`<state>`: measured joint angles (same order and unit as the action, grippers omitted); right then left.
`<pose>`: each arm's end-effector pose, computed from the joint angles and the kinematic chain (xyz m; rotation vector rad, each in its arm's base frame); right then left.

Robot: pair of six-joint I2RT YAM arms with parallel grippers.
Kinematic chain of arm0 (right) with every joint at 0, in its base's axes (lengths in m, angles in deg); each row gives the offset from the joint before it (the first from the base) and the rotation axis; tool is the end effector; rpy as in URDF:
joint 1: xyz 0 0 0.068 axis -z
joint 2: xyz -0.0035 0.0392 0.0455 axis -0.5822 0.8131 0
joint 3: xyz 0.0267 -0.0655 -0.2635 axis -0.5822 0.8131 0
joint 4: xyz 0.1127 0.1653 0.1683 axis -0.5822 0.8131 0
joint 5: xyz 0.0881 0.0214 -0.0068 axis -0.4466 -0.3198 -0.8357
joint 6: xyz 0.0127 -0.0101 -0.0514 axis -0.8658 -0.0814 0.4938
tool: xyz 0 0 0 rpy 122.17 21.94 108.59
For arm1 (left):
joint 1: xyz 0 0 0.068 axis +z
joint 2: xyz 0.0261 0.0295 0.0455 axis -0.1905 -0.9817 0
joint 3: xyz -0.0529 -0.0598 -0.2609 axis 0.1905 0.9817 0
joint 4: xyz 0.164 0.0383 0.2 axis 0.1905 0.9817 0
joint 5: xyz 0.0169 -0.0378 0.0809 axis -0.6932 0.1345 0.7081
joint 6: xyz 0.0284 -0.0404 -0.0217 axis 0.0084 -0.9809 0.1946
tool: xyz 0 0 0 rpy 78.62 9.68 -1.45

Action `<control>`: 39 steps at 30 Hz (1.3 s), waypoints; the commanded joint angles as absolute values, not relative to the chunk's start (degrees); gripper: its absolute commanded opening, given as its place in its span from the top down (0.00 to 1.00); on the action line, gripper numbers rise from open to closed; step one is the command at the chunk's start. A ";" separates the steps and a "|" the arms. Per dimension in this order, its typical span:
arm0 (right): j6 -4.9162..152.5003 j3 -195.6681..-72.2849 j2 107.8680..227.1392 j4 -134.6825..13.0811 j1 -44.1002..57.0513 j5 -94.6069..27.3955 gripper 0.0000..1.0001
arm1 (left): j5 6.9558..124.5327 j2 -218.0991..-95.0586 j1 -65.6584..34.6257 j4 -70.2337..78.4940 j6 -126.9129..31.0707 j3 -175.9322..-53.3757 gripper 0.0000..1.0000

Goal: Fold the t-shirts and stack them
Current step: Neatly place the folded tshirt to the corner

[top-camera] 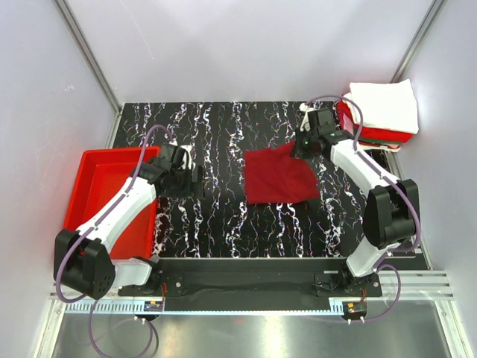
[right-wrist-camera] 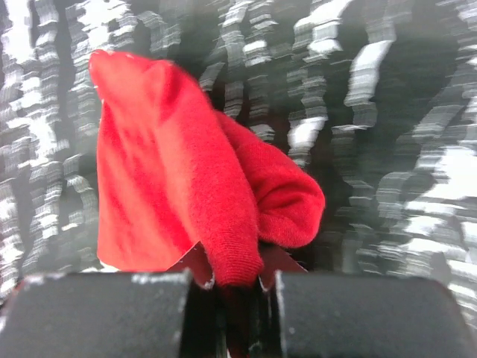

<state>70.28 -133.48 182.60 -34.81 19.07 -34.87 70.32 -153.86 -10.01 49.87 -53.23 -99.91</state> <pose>0.3551 0.1111 0.2635 -0.2044 2.4195 0.4021 0.2328 -0.0916 0.2652 0.1177 2.6281 -0.3178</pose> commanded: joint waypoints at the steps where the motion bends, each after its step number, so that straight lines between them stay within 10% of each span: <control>1: 79.54 -139.81 181.78 -25.46 21.53 -26.23 1.00 | 72.51 -154.03 -9.76 46.22 -52.25 -99.17 0.01; 39: 110.93 -197.91 200.68 -23.34 31.91 -8.47 1.00 | 69.70 -160.89 -11.78 46.31 -50.76 -99.35 0.01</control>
